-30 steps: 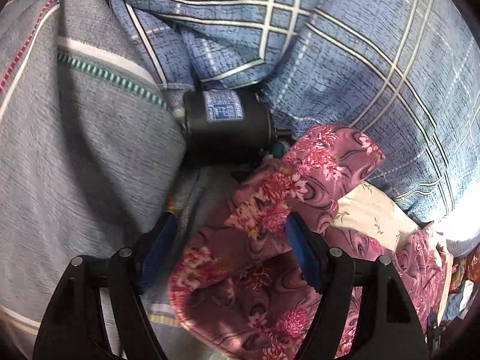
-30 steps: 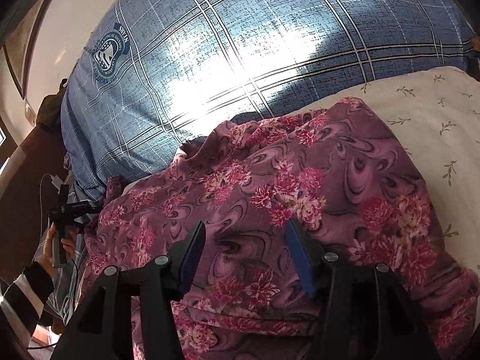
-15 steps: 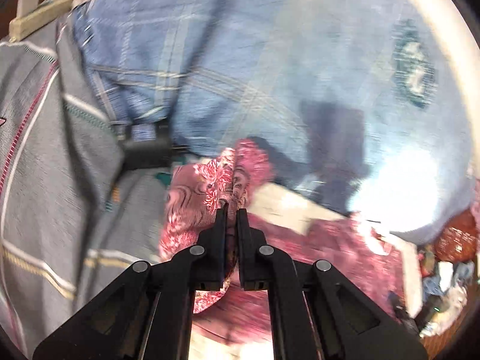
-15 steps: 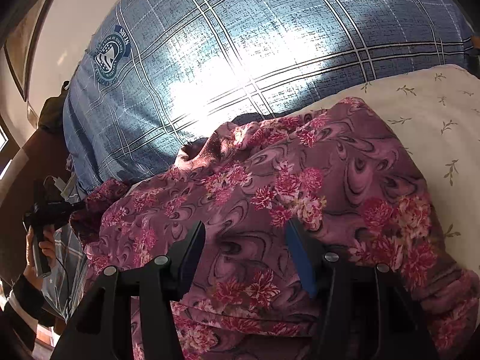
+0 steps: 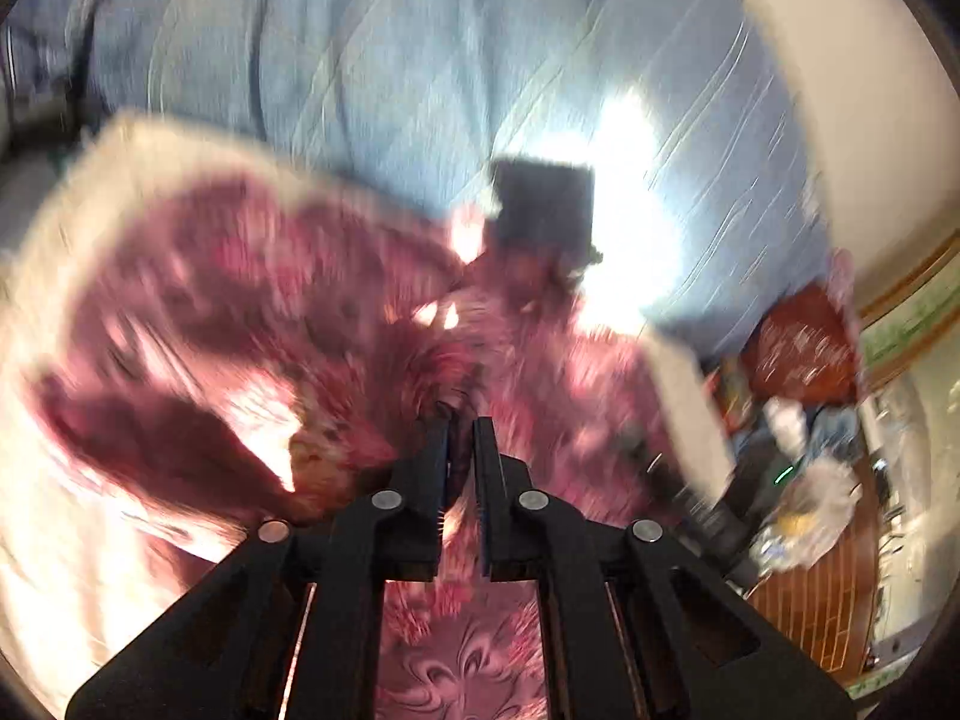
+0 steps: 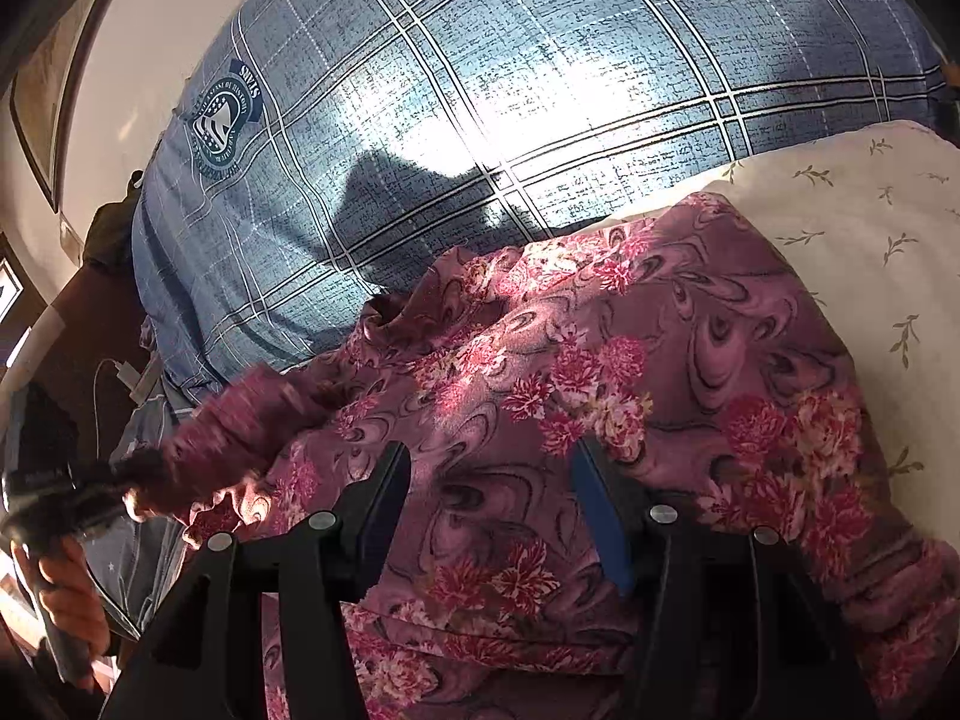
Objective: Fold small clothes
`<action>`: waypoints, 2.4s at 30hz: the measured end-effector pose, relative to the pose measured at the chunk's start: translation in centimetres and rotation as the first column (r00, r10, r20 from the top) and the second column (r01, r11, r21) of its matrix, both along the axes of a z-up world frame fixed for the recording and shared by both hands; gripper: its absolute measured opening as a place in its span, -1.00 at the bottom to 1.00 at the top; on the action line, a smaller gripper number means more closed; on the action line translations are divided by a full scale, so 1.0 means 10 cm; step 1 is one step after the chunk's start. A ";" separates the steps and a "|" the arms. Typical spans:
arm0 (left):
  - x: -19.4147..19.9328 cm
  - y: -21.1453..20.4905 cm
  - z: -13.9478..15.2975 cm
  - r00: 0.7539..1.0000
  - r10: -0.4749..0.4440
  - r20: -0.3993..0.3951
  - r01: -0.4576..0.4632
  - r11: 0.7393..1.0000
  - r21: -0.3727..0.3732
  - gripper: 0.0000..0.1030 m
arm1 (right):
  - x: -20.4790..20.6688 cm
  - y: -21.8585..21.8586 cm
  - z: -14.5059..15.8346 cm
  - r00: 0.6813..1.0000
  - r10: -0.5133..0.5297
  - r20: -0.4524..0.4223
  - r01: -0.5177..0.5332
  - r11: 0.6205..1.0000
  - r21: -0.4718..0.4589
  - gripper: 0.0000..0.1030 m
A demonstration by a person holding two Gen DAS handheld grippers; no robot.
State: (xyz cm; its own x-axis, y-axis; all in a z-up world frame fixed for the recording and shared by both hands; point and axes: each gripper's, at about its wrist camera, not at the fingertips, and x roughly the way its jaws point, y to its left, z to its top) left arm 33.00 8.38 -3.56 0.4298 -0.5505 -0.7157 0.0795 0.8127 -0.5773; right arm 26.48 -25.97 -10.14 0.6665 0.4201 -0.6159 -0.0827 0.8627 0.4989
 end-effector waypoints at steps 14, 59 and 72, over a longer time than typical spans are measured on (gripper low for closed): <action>-0.63 0.27 0.21 0.993 0.072 0.090 -0.072 0.997 0.000 0.08 | 0.17 0.74 0.16 0.974 0.184 -0.132 -0.133 0.937 0.322 0.42; -0.21 0.59 -0.09 0.909 0.415 0.030 -0.410 0.905 -0.112 -0.71 | -0.08 -0.94 0.50 0.991 -0.131 0.031 0.106 0.905 0.413 -0.86; -0.67 0.72 -0.29 0.932 0.360 -0.024 -0.359 0.915 -0.184 -0.72 | -0.51 -0.98 0.50 0.977 -0.210 -0.036 0.213 0.962 0.171 -0.74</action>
